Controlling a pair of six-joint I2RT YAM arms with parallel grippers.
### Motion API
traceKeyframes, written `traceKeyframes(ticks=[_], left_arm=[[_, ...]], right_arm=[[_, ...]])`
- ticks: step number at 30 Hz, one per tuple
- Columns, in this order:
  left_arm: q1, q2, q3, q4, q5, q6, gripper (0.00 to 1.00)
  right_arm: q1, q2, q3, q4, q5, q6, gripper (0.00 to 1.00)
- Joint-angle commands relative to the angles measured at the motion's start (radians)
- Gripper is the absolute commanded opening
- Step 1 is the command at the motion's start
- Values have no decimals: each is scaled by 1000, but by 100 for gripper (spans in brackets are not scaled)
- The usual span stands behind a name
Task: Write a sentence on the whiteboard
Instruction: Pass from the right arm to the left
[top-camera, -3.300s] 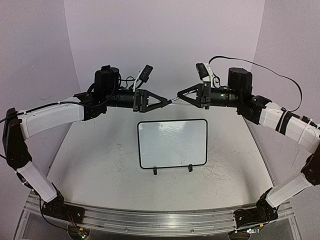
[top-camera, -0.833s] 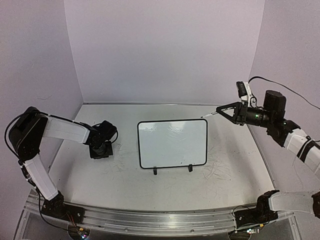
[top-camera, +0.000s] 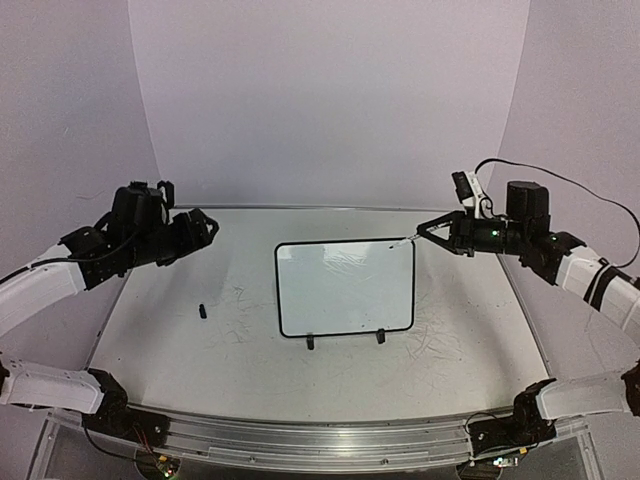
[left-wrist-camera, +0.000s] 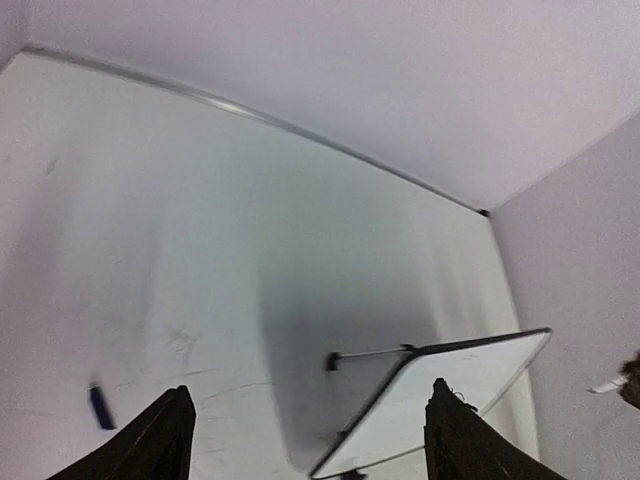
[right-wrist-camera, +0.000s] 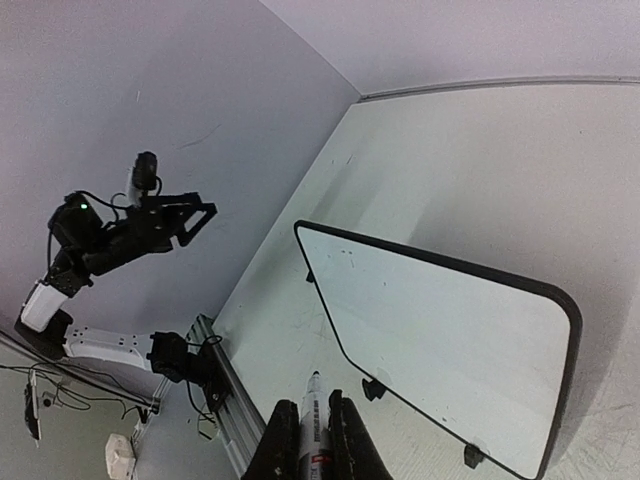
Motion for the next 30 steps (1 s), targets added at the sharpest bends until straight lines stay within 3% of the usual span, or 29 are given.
traceKeyframes(ticks=[1, 3, 8, 17, 20, 25, 30], left_arm=[[-13, 111, 157, 251, 425, 164, 80], [-36, 174, 188, 368, 575, 180, 80], [-72, 283, 252, 479, 763, 276, 80], [-74, 334, 228, 504, 1064, 356, 78], [-79, 365, 231, 505, 1126, 356, 77], [-94, 405, 246, 508, 1141, 348, 61], [-96, 417, 247, 508, 1140, 337, 51]], right_arm=[[166, 80, 106, 50, 194, 13, 0], [246, 134, 136, 105, 266, 53, 0], [386, 230, 195, 223, 361, 155, 0], [439, 337, 312, 226, 299, 196, 0], [441, 353, 328, 227, 260, 202, 0], [441, 373, 342, 229, 196, 195, 0], [441, 384, 348, 229, 135, 187, 0]])
